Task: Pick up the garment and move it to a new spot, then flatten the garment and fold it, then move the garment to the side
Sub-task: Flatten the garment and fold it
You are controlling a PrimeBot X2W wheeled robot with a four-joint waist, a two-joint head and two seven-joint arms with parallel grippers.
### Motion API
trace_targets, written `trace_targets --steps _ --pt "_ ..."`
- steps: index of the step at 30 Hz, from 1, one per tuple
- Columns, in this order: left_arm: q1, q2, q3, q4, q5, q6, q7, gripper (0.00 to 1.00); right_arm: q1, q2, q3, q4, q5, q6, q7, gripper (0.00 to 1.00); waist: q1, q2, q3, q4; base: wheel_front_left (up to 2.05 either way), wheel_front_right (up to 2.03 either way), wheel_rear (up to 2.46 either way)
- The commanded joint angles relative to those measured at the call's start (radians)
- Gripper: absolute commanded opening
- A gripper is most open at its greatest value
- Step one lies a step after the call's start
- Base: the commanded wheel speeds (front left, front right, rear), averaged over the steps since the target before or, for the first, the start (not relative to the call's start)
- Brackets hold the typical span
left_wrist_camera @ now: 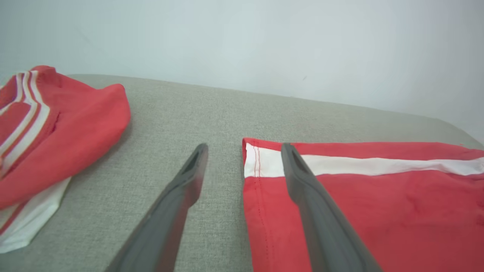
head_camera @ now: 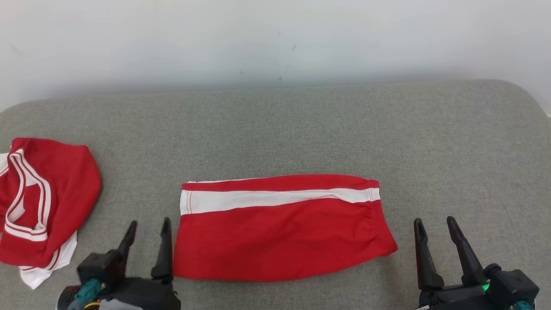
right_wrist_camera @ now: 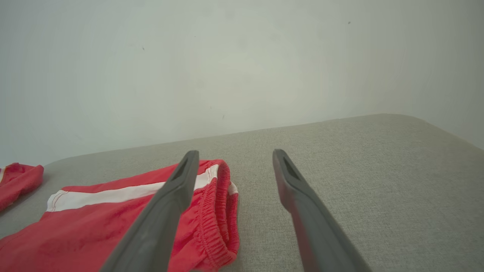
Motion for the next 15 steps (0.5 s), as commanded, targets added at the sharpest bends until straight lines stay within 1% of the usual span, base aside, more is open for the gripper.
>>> trace_targets --steps 1,3,6,9,11,15 --pt "0.032 -0.012 0.034 -0.017 0.039 0.007 -0.002 1.0 -0.003 0.004 -0.001 0.002 -0.006 -0.003 0.0 1.0 0.0 -0.0001 -0.001 0.003 0.0 0.0 0.0" --pt "0.075 -0.039 0.105 -0.05 0.104 0.004 -0.002 1.0 -0.008 0.005 -0.001 0.005 -0.015 -0.003 0.0 1.0 0.0 -0.0001 -0.003 0.008 0.0 0.0 0.0" --pt "0.127 -0.071 0.181 -0.083 0.202 -0.008 -0.002 1.0 -0.012 0.008 -0.003 0.021 -0.046 -0.003 0.0 1.0 0.0 -0.0001 -0.007 0.018 0.0 0.0 0.0" --pt "0.167 -0.077 0.225 -0.1 0.315 -0.012 -0.002 1.0 -0.018 0.007 0.006 0.042 -0.08 -0.003 0.0 1.0 0.0 -0.0001 -0.012 0.027 0.0 0.0 0.0" --pt "0.194 -0.094 0.241 -0.105 0.371 -0.011 -0.002 1.0 -0.021 0.011 0.006 0.052 -0.097 -0.003 -0.001 1.0 0.0 -0.0001 -0.017 0.034 0.0 0.0 0.0" --pt "0.236 -0.119 0.281 -0.119 0.44 -0.007 -0.002 1.0 -0.023 0.016 -0.001 0.078 -0.118 -0.003 -0.001 1.0 0.0 -0.0001 -0.029 0.051 0.0 0.0 0.0"
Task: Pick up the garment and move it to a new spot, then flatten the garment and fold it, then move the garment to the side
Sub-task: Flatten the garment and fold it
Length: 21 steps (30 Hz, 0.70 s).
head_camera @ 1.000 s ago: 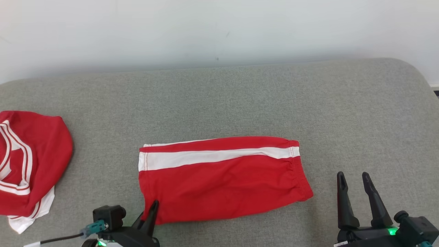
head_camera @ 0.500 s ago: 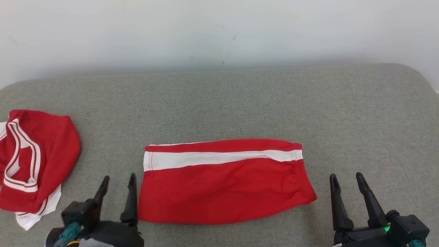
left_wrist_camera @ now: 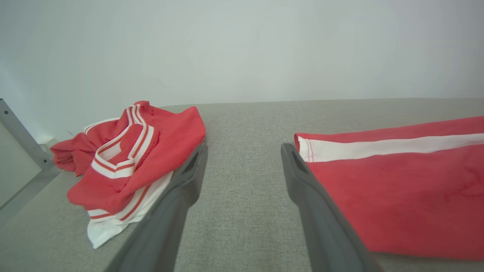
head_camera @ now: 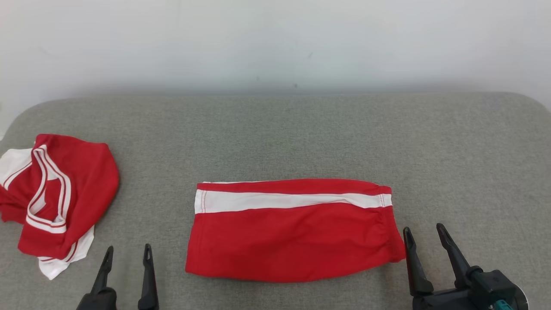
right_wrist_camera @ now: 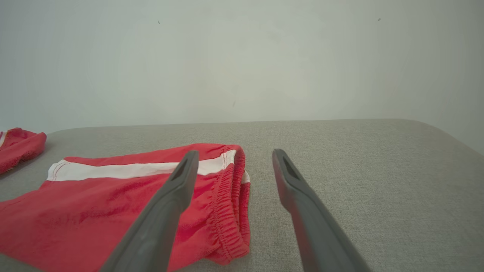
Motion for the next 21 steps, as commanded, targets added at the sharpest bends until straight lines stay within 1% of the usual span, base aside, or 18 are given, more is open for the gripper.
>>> trace_targets --steps 1,6,11,16,21 --pt "0.019 -0.009 0.015 -0.006 0.015 0.002 -0.002 1.0 -0.006 0.004 -0.004 0.006 -0.008 -0.003 -0.001 1.0 0.0 0.0 -0.008 0.012 0.0 0.0 0.0" --pt "0.042 -0.038 0.066 -0.004 0.04 -0.027 -0.002 1.0 -0.03 -0.003 -0.011 0.059 -0.024 -0.003 -0.001 1.0 0.0 0.0 -0.018 0.031 0.0 0.0 0.0" --pt "0.047 -0.063 0.1 -0.004 0.074 -0.045 -0.002 1.0 -0.111 -0.027 -0.007 0.171 -0.039 -0.003 0.003 1.0 0.0 0.0 -0.021 0.038 0.0 0.0 0.0" --pt "0.05 -0.083 0.117 0.004 0.103 -0.066 -0.002 1.0 -0.225 -0.019 -0.027 0.297 -0.055 -0.003 0.071 1.0 0.0 0.0 -0.015 0.045 0.0 0.0 0.0" --pt "0.039 -0.09 0.111 0.025 0.136 -0.106 -0.002 1.0 -0.324 -0.024 -0.029 0.421 -0.043 -0.003 0.142 1.0 0.0 0.0 -0.014 0.062 0.0 0.0 0.0"
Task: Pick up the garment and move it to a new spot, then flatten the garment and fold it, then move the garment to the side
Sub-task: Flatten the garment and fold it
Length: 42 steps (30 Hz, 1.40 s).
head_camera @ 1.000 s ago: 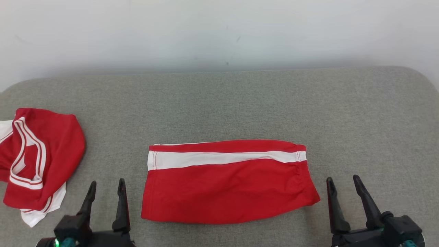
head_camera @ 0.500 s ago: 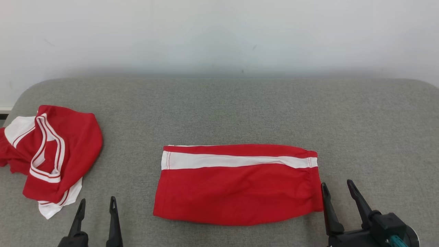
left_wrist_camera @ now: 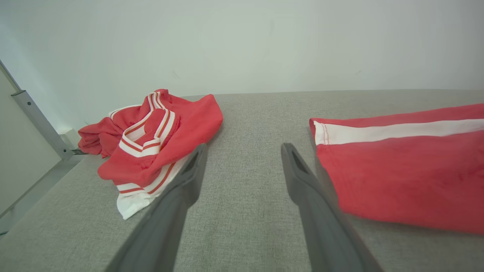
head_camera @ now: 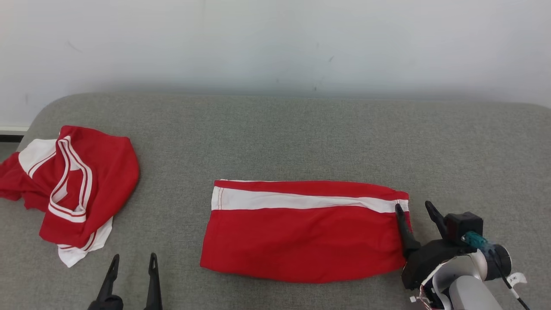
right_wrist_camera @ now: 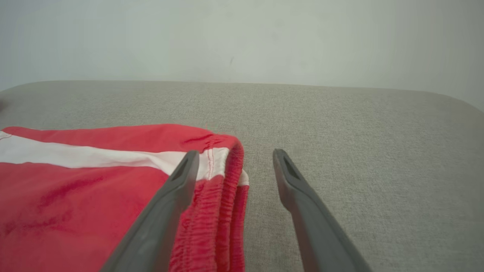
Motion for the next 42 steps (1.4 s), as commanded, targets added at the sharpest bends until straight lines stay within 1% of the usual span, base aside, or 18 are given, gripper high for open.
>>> trace_targets --steps 1,3,7,11,15,21,22,23,24,27,29,34,35,39,40,42 --pt "-0.002 -0.005 -0.003 0.005 0.014 -0.01 -0.002 1.0 -0.02 -0.005 0.001 0.033 0.002 -0.003 0.021 1.0 -0.0001 0.0 -0.002 0.009 0.0 0.0 0.0" --pt "0.001 -0.011 -0.005 0.008 0.022 -0.02 -0.002 1.0 -0.039 -0.011 -0.001 0.076 0.005 -0.003 0.044 1.0 -0.0001 0.0 -0.006 0.018 0.0 0.0 0.0" --pt "0.01 -0.007 0.001 0.015 0.034 -0.035 -0.002 1.0 -0.066 -0.014 -0.006 0.155 0.009 -0.003 0.099 1.0 -0.0001 0.0 -0.014 0.027 0.0 0.0 0.0" --pt "0.012 -0.011 0.003 0.021 0.045 -0.043 -0.002 1.0 -0.083 -0.008 -0.005 0.197 0.023 -0.003 0.126 1.0 -0.0001 0.0 -0.017 0.031 0.0 0.0 0.0" --pt "0.013 -0.016 0.002 0.034 0.054 -0.058 -0.002 1.0 -0.104 -0.005 -0.004 0.265 0.046 -0.003 0.188 1.0 -0.0001 0.0 -0.024 0.033 0.0 0.0 0.0" --pt "0.023 -0.022 -0.006 0.036 0.072 -0.06 -0.002 1.0 -0.128 0.0 0.017 0.34 0.09 -0.002 0.275 1.0 -0.0001 0.0 -0.035 0.035 0.0 0.0 0.0" --pt "0.024 -0.023 -0.005 0.037 0.072 -0.061 -0.002 1.0 -0.13 -0.002 0.025 0.346 0.098 -0.002 0.281 0.92 -0.0001 0.0 -0.036 0.035 0.0 0.0 0.0" --pt "0.025 -0.024 -0.004 0.038 0.072 -0.063 -0.002 1.0 -0.133 -0.004 0.032 0.35 0.108 -0.003 0.282 0.44 -0.0001 0.0 -0.038 0.035 0.0 0.0 0.0" --pt "0.026 -0.025 -0.004 0.038 0.073 -0.064 -0.002 1.0 -0.135 -0.004 0.039 0.357 0.121 -0.003 0.287 0.0 -0.0001 0.0 -0.041 0.035 0.0 0.0 0.0" --pt "0.031 -0.027 -0.003 0.038 0.078 -0.062 -0.002 1.0 -0.14 -0.019 0.058 0.373 0.156 -0.003 0.297 0.0 -0.0001 0.0 -0.048 0.033 0.0 0.0 0.0" --pt "0.029 -0.026 -0.001 0.038 0.078 -0.063 -0.002 1.0 -0.15 -0.044 0.063 0.38 0.182 -0.003 0.3 0.0 -0.0001 0.0 -0.051 0.031 0.0 0.0 0.0" --pt "0.035 -0.027 0.003 0.039 0.08 -0.065 -0.002 1.0 -0.179 -0.137 0.084 0.382 0.226 -0.003 0.31 0.0 -0.0001 0.0 -0.058 0.024 0.0 0.0 0.0" --pt "0.035 -0.027 0.005 0.04 0.079 -0.067 -0.002 1.0 -0.183 -0.183 0.091 0.38 0.24 -0.003 0.321 0.0 -0.0001 0.0 -0.06 0.021 0.0 0.0 0.0" --pt "0.04 -0.027 0.011 0.039 0.08 -0.062 -0.002 1.0 -0.189 -0.277 0.105 0.367 0.263 -0.003 0.35 0.0 -0.0001 0.0 -0.063 0.012 0.0 0.0 0.0" --pt "0.043 -0.026 0.013 0.039 0.079 -0.061 -0.002 1.0 -0.191 -0.296 0.109 0.362 0.268 -0.003 0.359 0.0 -0.0001 0.0 -0.063 0.008 0.0 0.0 0.0" --pt "0.045 -0.023 0.019 0.042 0.077 -0.06 -0.002 1.0 -0.195 -0.313 0.118 0.346 0.284 -0.003 0.381 0.0 -0.0001 0.0 -0.064 -0.001 0.0 0.0 0.0"
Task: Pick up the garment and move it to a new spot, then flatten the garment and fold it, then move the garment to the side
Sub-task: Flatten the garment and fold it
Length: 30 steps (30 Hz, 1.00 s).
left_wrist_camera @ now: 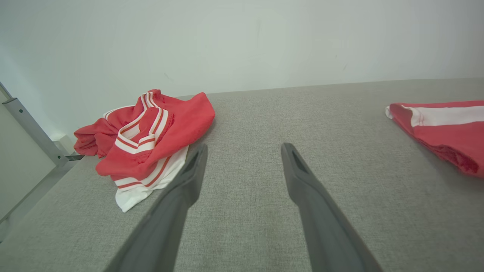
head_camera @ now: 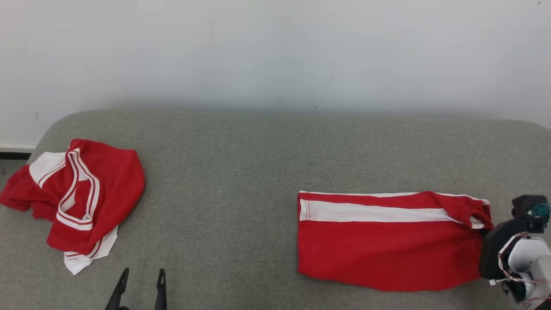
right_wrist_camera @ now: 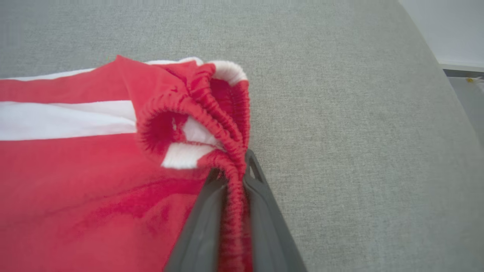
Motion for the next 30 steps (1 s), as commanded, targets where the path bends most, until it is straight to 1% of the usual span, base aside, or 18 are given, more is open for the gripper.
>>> trace_targets --steps 1,3,8,9,14,19,22,30 --pt "0.018 0.004 0.01 0.003 0.007 0.002 -0.002 1.0 -0.014 -0.007 0.004 -0.021 0.027 -0.003 0.02 0.0 0.0 0.0 -0.001 -0.011 0.0 0.0 0.0" --pt "0.02 0.006 0.016 0.005 0.004 0.002 -0.002 1.0 -0.016 -0.003 -0.001 -0.046 0.071 -0.003 0.048 0.0 0.0 0.0 -0.002 -0.019 0.0 0.0 0.0" --pt "0.015 0.002 0.023 0.008 0.002 -0.002 -0.002 1.0 -0.002 0.034 0.001 -0.15 0.217 -0.003 0.142 0.0 0.0 0.0 0.001 -0.03 0.0 0.0 0.0" --pt "0.015 0.002 0.023 0.008 0.002 -0.002 -0.002 1.0 -0.002 0.034 0.001 -0.15 0.217 -0.003 0.142 0.0 0.0 0.0 0.001 -0.03 0.0 0.0 0.0" --pt "0.006 -0.001 0.029 0.012 0.003 -0.007 -0.002 1.0 0.009 0.079 -0.007 -0.276 0.387 -0.003 0.253 0.0 0.0 0.0 0.005 -0.033 0.0 0.0 0.0" --pt "0.0 -0.001 0.034 0.015 0.007 -0.006 -0.002 1.0 0.006 0.135 -0.014 -0.371 0.488 -0.003 0.34 0.0 0.0 0.0 0.011 -0.033 0.0 0.0 0.0" --pt "-0.005 -0.003 0.035 0.017 0.01 -0.007 -0.002 1.0 -0.012 0.174 -0.016 -0.392 0.5 -0.003 0.378 0.0 0.0 0.0 0.014 -0.032 0.0 0.0 0.0" --pt "-0.02 -0.011 0.035 0.024 0.011 -0.014 -0.002 1.0 -0.069 0.291 0.005 -0.335 0.403 -0.003 0.409 0.0 0.0 0.0 0.025 -0.021 0.0 0.0 0.0"
